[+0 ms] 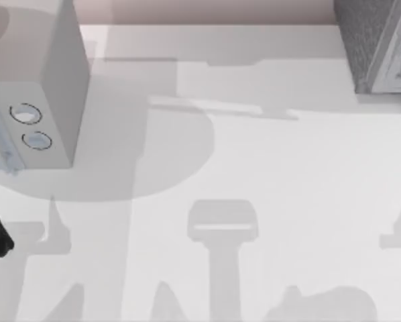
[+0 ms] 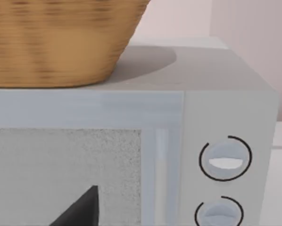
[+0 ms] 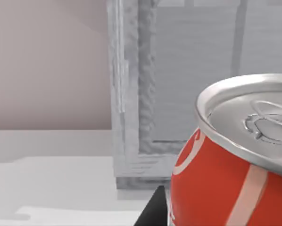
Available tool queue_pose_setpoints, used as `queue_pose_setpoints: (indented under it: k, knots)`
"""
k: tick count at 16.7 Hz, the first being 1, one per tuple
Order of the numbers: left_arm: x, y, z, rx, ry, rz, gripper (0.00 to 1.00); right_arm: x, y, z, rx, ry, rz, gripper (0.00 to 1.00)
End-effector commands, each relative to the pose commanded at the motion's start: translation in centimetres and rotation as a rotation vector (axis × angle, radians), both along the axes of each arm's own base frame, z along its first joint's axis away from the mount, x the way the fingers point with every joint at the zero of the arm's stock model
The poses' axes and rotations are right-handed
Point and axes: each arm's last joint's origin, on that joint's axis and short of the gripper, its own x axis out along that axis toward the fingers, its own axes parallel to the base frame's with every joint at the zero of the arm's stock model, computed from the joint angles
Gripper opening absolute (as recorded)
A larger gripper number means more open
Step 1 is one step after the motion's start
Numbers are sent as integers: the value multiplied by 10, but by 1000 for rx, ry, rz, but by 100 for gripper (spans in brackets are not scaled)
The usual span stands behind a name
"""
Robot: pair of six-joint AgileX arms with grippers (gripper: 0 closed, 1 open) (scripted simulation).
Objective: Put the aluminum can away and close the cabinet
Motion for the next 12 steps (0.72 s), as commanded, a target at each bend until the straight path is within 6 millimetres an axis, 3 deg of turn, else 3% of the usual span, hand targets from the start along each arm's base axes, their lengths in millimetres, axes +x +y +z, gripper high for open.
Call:
queue_pose_setpoints:
  k: [12]
  knots:
    - [0,0,0,0,0,0,100,20,9,136,-2,3,30,0]
